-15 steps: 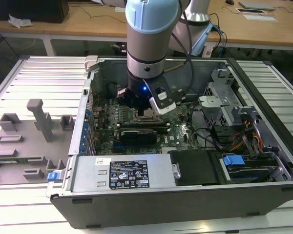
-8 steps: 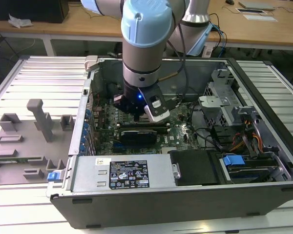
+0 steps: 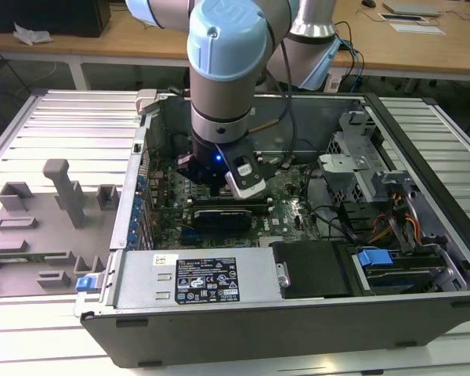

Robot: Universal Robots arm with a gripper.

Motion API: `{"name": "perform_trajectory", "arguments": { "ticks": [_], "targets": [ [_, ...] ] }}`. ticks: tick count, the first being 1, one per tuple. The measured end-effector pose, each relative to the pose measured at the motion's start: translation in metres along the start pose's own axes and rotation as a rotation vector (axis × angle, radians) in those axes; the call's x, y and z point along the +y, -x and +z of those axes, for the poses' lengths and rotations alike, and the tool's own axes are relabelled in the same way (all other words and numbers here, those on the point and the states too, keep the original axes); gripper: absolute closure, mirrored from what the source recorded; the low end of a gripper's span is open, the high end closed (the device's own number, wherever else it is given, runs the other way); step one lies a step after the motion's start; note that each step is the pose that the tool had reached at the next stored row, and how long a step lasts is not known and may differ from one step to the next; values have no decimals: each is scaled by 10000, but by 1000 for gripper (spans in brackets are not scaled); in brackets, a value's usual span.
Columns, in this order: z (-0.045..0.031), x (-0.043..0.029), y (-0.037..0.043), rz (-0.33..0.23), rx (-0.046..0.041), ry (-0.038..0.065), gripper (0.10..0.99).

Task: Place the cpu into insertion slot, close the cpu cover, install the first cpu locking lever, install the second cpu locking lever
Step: 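Install the second cpu locking lever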

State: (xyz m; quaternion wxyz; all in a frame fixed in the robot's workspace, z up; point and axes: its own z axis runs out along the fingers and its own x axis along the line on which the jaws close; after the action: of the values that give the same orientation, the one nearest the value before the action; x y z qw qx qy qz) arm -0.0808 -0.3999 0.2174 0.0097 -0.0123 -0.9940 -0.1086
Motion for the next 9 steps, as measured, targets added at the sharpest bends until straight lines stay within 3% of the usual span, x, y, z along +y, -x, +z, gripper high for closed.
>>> {"name": "perform_trajectory", "arguments": {
  "ticks": [9],
  "targets": [
    [83, 1, -22, 2, 8, -69, 980]
  ]
}}
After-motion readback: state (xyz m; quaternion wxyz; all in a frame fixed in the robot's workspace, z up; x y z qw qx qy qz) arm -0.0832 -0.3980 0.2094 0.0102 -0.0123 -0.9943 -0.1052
